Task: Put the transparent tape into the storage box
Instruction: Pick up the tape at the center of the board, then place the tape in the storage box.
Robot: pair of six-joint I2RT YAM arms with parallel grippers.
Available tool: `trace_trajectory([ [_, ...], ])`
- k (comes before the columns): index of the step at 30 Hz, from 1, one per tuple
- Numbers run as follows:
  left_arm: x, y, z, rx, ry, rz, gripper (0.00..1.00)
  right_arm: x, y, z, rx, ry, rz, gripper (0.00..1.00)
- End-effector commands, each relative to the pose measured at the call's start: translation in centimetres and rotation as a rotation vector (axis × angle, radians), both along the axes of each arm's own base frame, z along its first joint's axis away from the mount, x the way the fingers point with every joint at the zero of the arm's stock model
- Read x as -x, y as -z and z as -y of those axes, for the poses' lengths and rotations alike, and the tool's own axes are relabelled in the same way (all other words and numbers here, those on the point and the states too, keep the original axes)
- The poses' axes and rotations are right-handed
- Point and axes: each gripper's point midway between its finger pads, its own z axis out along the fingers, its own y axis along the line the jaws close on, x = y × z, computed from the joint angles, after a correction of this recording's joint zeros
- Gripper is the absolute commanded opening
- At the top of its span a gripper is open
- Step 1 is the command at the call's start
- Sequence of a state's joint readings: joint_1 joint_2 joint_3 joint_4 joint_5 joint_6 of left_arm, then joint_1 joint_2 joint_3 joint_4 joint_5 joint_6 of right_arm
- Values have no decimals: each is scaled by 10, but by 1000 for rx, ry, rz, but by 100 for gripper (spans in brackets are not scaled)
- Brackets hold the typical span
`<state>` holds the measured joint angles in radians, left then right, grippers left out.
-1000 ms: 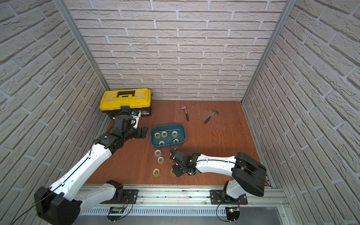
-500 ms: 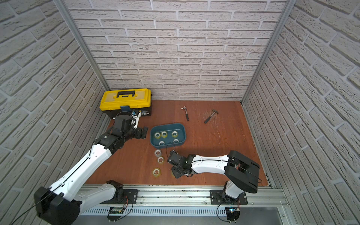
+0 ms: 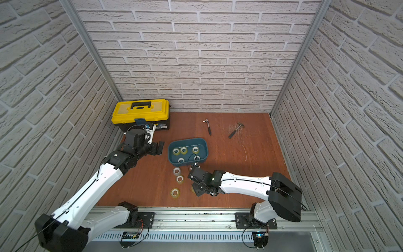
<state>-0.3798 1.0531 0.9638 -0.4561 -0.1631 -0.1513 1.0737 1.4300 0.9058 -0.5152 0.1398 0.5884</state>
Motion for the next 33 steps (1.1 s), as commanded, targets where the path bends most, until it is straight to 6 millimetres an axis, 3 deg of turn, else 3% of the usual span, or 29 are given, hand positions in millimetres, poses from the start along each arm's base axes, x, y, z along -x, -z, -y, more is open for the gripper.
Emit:
trace_trajectory([
  [1,-3,-12,-8,31,-32,51,98,-23,-39,-1,19,-15,102,13],
  [6,-6,-12,-11,49,-39,46,98,-70,-63,-16,52,-19,132,13],
  [10,-6,-11,-13,47,-44,43,98,-113,-67,-29,54,-6,119,12],
  [14,-6,-11,-12,48,-38,41,98,-157,-55,-39,51,21,82,11],
  [18,-5,-13,-14,40,-46,47,98,-191,-22,-42,58,57,22,10],
  [24,-5,-14,-13,45,-41,50,98,-212,16,-46,66,77,-47,9],
  [33,-6,-13,-12,46,-35,46,98,-208,46,-57,32,85,-122,12],
])
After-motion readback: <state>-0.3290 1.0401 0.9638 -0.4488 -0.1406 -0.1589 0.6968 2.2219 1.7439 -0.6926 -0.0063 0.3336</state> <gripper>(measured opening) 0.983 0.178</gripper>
